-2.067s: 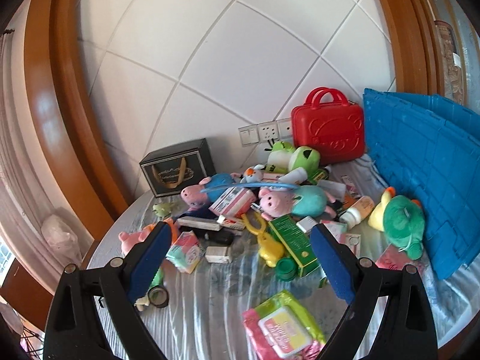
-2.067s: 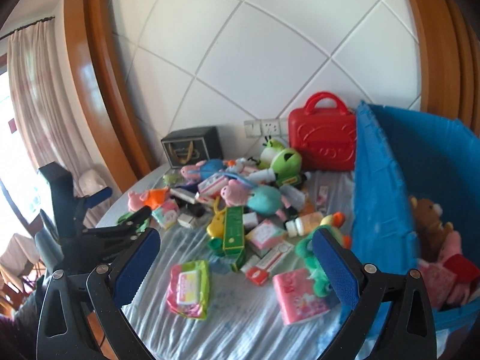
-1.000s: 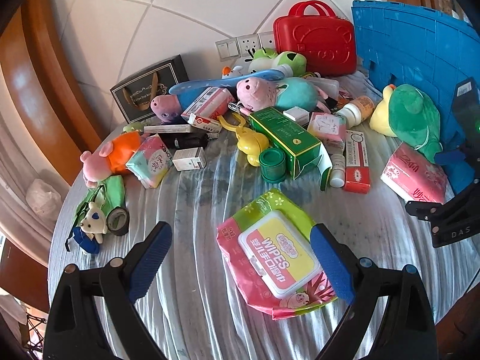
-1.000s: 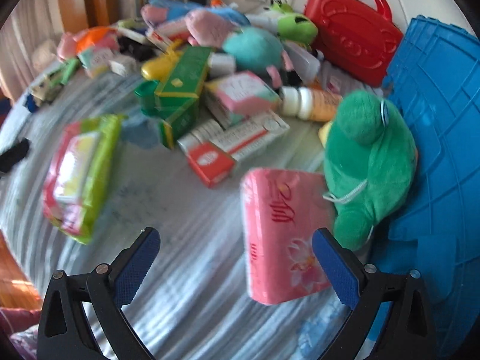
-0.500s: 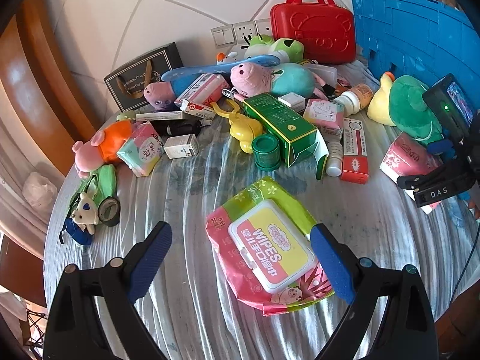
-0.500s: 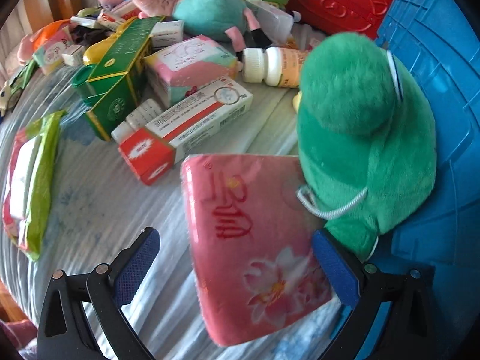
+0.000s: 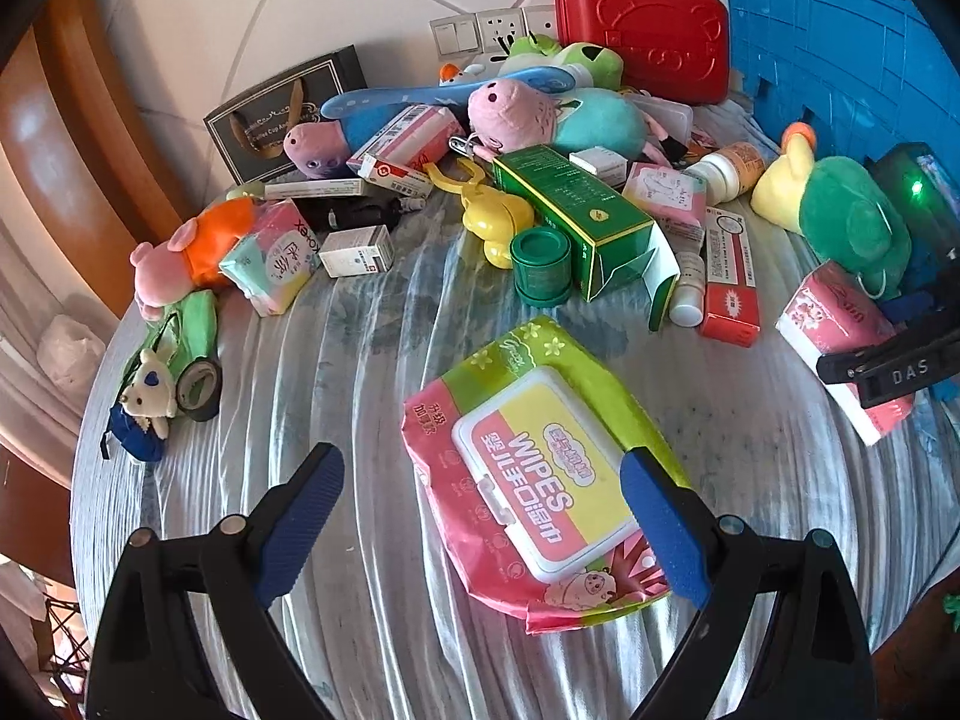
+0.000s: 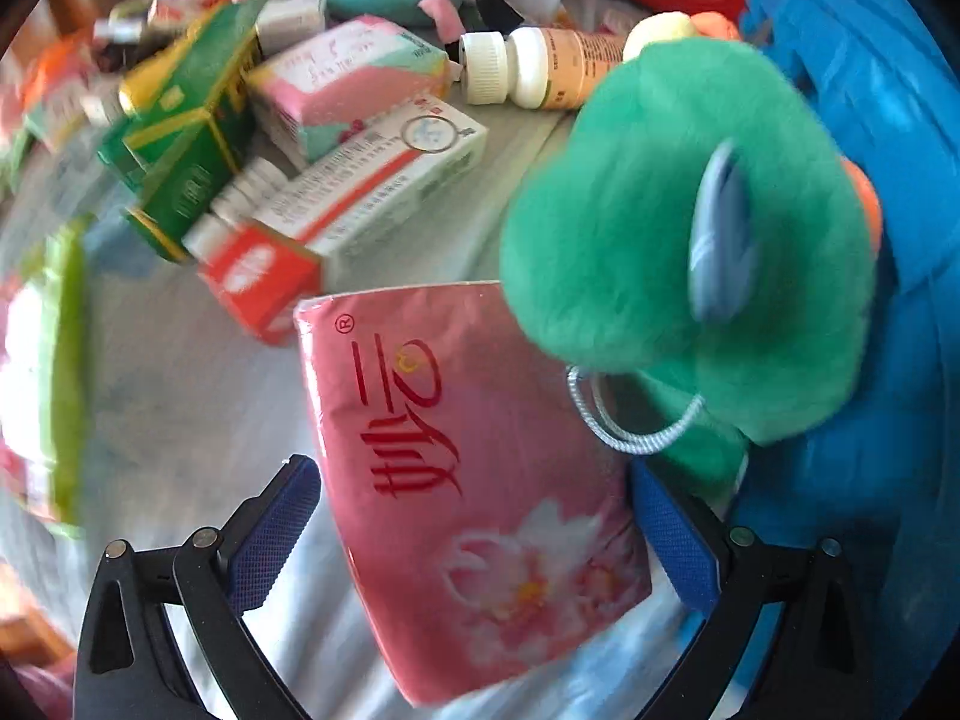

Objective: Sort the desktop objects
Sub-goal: 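Reach the left tool to the wet-wipe pack while the right reaches a pink tissue pack, then close the left tool on the WIPES pack while the right grips the pink tissue pack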

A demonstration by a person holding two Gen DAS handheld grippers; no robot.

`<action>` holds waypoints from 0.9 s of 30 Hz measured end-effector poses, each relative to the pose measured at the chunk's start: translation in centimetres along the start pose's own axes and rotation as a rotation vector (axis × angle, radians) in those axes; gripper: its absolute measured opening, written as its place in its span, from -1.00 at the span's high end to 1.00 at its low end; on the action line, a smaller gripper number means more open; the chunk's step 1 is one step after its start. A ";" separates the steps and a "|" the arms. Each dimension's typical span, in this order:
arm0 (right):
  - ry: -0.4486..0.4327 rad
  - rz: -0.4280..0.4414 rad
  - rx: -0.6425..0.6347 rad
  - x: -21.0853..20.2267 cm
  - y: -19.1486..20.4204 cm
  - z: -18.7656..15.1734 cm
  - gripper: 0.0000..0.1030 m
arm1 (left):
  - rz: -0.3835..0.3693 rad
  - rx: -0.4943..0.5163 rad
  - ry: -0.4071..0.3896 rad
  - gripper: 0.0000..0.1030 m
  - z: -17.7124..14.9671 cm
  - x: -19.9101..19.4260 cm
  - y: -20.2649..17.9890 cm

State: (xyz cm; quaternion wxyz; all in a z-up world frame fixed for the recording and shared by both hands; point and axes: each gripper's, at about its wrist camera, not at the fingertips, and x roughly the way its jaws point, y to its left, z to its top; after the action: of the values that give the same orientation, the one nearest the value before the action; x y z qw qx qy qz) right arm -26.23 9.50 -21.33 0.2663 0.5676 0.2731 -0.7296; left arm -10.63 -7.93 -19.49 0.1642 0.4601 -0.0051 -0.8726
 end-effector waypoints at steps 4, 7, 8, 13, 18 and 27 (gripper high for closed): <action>-0.011 0.013 0.004 -0.5 0.4 -0.3 -1.00 | -0.035 -0.047 0.027 -0.83 0.1 1.4 -0.8; 0.026 0.029 0.030 0.3 -0.2 -0.7 -1.00 | -0.043 -0.030 0.036 -0.83 0.2 2.5 -2.2; 0.039 0.035 0.030 0.6 -0.3 -0.9 -1.00 | -0.036 -0.020 0.040 -0.83 0.2 2.9 -2.7; 0.039 0.047 0.001 0.8 -0.1 -1.0 -1.00 | -0.056 -0.046 0.072 -0.84 0.3 5.0 -3.1; 0.048 0.091 -0.038 0.7 0.2 -0.9 -1.00 | -0.068 -0.054 0.091 -0.87 0.0 5.5 -2.2; 0.056 0.065 -0.078 0.9 1.5 -1.4 -0.97 | -0.076 -0.028 0.073 -0.61 -0.2 6.2 -1.5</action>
State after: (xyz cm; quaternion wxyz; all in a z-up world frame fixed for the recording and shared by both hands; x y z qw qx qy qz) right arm -24.43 9.31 -22.62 0.3042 0.5856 0.2901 -0.6931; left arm -14.14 -8.29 -24.83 0.1375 0.4889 0.0307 -0.8609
